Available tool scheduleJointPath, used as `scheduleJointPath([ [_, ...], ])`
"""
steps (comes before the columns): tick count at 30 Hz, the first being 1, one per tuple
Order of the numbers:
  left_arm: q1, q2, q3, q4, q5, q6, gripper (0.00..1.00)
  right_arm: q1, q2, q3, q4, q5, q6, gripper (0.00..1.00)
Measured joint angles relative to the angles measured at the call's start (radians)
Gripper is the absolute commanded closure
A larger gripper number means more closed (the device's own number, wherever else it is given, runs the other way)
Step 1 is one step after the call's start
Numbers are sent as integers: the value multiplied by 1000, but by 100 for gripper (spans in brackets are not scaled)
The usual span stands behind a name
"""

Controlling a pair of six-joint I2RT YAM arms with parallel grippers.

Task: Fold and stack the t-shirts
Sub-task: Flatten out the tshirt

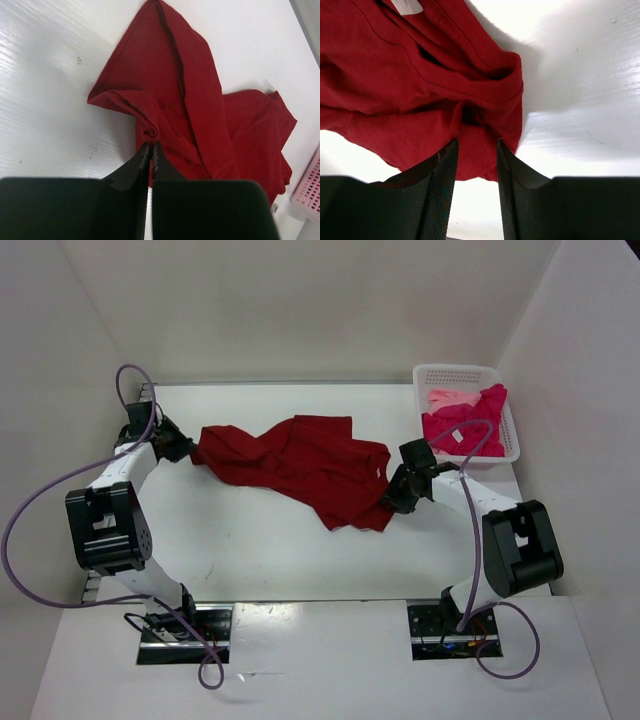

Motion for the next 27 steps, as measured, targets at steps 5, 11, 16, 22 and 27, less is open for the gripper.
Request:
scheduleJointPath([
  [5, -10, -2, 0, 3, 12, 0, 97, -1, -3, -12, 3, 16, 5, 68],
  [11, -12, -2, 0, 8, 20, 0, 97, 0, -6, -50, 8, 4, 4, 65],
  [16, -12, -2, -1, 11, 23, 0, 97, 0, -8, -65, 8, 0, 4, 65],
  [22, -12, -2, -1, 11, 26, 0, 97, 0, -8, -70, 29, -21, -2, 69],
  [27, -12, -2, -8, 17, 28, -1, 97, 0, -8, -76, 46, -43, -11, 72],
])
